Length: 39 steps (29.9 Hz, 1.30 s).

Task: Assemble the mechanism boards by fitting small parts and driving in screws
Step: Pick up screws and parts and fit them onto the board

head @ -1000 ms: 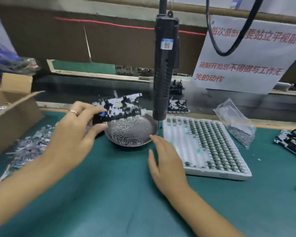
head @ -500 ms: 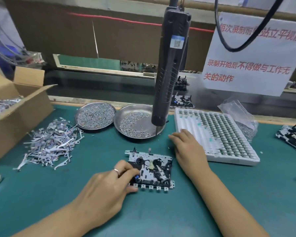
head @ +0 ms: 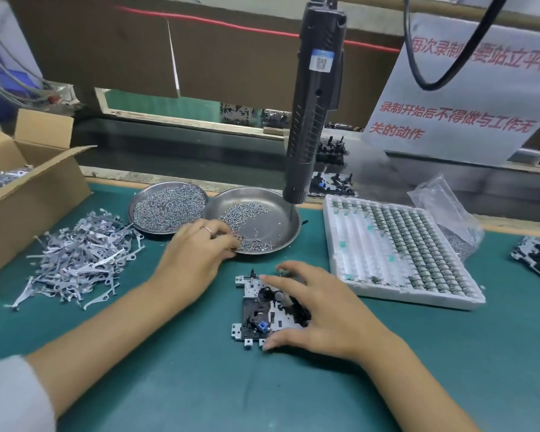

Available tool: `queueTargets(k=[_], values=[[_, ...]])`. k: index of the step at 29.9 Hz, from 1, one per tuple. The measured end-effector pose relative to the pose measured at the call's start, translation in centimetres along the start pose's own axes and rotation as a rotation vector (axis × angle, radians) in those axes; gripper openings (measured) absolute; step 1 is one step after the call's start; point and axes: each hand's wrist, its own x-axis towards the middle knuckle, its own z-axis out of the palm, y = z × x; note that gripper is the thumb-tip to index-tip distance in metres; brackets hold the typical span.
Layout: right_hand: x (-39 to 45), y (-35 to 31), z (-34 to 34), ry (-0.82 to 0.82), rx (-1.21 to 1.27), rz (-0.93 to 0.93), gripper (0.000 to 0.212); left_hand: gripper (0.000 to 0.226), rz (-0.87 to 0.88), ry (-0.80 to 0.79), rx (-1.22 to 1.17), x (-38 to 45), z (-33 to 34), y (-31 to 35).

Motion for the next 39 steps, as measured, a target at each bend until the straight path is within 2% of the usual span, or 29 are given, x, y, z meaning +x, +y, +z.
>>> queueTargets(k=[6, 10, 12, 14, 16, 18, 19, 25, 28, 31, 33, 36, 39], values=[[0.9, 0.0, 0.6, 0.039, -0.017, 0.075, 0.087, 0.024, 0.082, 0.007, -0.080, 1.1, 1.8, 2.1], [0.9, -0.3, 0.5, 0.131, -0.098, 0.022, 0.082, 0.029, -0.017, -0.012, -0.180, 1.1, 1.0, 1.9], [0.7, -0.4, 0.5, 0.095, -0.097, 0.031, 0.089, 0.023, -0.049, 0.087, -0.101, -0.1, -0.7, 0.4], [0.7, -0.4, 0.7, 0.076, -0.106, 0.033, 0.096, 0.018, -0.122, 0.135, 0.131, -1.8, -2.4, -2.2], [0.9, -0.4, 1.0, 0.058, -0.138, 0.044, 0.095, 0.023, -0.295, 0.008, 0.327, -3.0, -3.8, -4.6], [1.3, -0.7, 1.3, 0.038, -0.159, 0.067, 0.094, 0.030, -0.458, -0.172, 0.396, -3.8, -4.2, -6.2], [1.5, -0.8, 1.5, 0.050, -0.171, 0.063, 0.092, 0.030, -0.486, -0.203, 0.381, -4.1, -4.1, -6.7], [1.6, -1.9, 1.6, 0.237, -0.130, 0.011, 0.078, 0.019, -0.477, -0.095, 0.278, -3.9, -3.9, -7.2], [1.6, -2.4, 1.6, 0.417, -0.003, 0.001, 0.061, 0.018, -0.503, 0.096, 0.126, -3.5, -4.6, -6.4], [1.6, -3.1, 1.8, 0.555, 0.240, -0.018, 0.041, 0.027, -0.355, 0.243, -0.158, -3.1, -5.5, -4.1], [1.8, -3.7, 1.9, 0.590, 0.443, -0.033, 0.032, 0.034, -0.144, 0.210, -0.291, -3.1, -5.4, -1.2], [1.9, -4.3, 1.8, 0.585, 0.591, -0.056, 0.028, 0.042, 0.129, 0.098, -0.409, -3.1, -3.3, 3.0], [1.6, -3.6, 1.3, 0.568, 0.729, 0.050, 0.019, 0.045, 0.147, 0.070, -0.559, -2.8, -0.8, 4.6]])
